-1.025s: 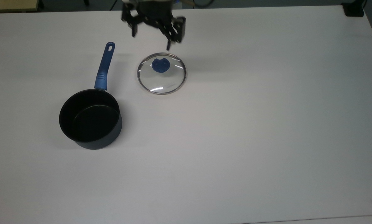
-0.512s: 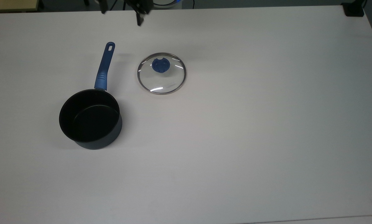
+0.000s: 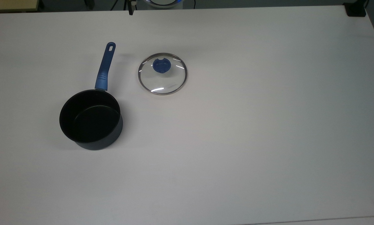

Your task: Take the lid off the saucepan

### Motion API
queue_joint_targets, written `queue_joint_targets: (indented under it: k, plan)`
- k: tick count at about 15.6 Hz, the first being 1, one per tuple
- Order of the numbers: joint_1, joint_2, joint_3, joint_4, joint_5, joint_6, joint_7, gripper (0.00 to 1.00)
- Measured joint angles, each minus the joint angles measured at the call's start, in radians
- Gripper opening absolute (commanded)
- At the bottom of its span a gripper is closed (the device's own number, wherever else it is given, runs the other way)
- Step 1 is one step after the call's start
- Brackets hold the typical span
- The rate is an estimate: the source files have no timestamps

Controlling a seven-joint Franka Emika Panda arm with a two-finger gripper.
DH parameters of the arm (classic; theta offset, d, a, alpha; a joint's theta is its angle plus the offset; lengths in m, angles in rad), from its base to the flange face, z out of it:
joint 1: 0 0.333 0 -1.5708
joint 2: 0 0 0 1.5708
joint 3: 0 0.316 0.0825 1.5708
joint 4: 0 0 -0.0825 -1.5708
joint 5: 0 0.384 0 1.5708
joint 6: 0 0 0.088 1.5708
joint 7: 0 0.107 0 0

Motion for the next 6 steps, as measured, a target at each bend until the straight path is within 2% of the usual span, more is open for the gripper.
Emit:
queue_joint_targets:
  k: [6]
  plan:
    - [-0.001,0.0,0.0,0.0,0.005,0.0,-0.001,1.0]
